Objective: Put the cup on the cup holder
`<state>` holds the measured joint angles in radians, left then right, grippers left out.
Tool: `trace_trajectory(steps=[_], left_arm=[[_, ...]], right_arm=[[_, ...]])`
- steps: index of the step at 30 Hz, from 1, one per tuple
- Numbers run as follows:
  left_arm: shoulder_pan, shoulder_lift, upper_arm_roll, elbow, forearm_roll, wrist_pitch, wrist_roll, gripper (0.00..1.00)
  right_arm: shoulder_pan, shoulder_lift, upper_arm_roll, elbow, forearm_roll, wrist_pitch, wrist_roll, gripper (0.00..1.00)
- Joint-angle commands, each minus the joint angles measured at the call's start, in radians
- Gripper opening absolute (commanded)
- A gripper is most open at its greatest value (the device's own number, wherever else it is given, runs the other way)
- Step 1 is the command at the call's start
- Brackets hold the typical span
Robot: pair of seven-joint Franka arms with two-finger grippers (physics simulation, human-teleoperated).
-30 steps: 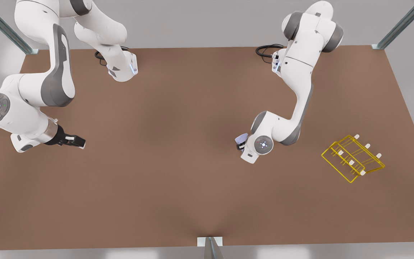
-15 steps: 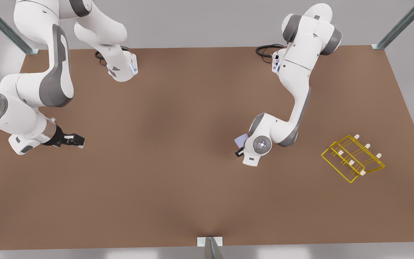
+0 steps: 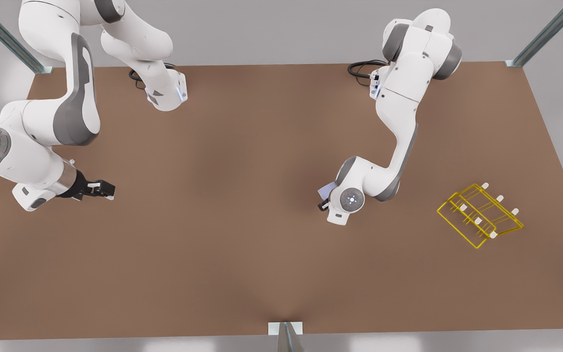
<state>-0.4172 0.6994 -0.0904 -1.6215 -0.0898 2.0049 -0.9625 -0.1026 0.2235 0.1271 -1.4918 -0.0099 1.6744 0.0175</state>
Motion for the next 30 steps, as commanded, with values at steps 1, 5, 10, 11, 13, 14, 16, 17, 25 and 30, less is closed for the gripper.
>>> trace_trajectory(steps=[1, 5, 10, 11, 13, 14, 16, 17, 25, 30], left_arm=[[0.0, 0.006, 0.0, 0.0, 0.002, -0.002, 0.022, 1.0], [-0.008, 0.028, 0.0, -0.008, 0.002, 0.005, 0.022, 1.0], [-0.011, 0.045, 0.0, -0.006, 0.002, 0.017, 0.021, 0.78], [-0.011, 0.045, 0.0, -0.004, 0.002, 0.017, 0.019, 0.67], [-0.011, 0.045, 0.0, -0.001, 0.002, 0.015, 0.014, 0.58], [-0.011, 0.04, 0.0, 0.002, 0.002, 0.014, 0.016, 0.58], [-0.002, 0.0, 0.0, 0.015, -0.013, -0.006, 0.018, 0.59], [0.003, -0.009, 0.003, 0.046, -0.013, -0.064, 0.015, 0.59], [-0.25, -0.049, 0.616, 0.281, -0.073, -0.333, -0.338, 0.6], [-0.517, 0.08, 1.052, 0.242, -0.036, -0.328, -0.331, 0.6]], right_arm=[[0.0, -0.001, 0.0, 0.001, 0.001, -0.002, -0.039, 1.0], [0.0, -0.001, 0.0, -0.001, 0.001, -0.002, -0.039, 1.0], [0.001, -0.001, 0.0, -0.001, 0.001, -0.002, -0.039, 1.0], [0.001, -0.001, 0.0, -0.001, 0.001, -0.002, -0.039, 1.0], [0.001, -0.001, 0.0, -0.001, 0.001, -0.002, -0.04, 1.0], [0.0, -0.001, 0.0, -0.001, 0.001, -0.002, -0.044, 1.0], [0.0, -0.009, 0.0, 0.001, 0.001, -0.007, -0.039, 1.0], [0.0, -0.009, 0.0, 0.001, 0.001, -0.007, -0.039, 1.0], [-0.002, -0.007, 0.0, 0.002, 0.001, -0.019, -0.044, 1.0], [-0.002, -0.006, 0.0, 0.004, 0.001, -0.019, -0.042, 1.0]])
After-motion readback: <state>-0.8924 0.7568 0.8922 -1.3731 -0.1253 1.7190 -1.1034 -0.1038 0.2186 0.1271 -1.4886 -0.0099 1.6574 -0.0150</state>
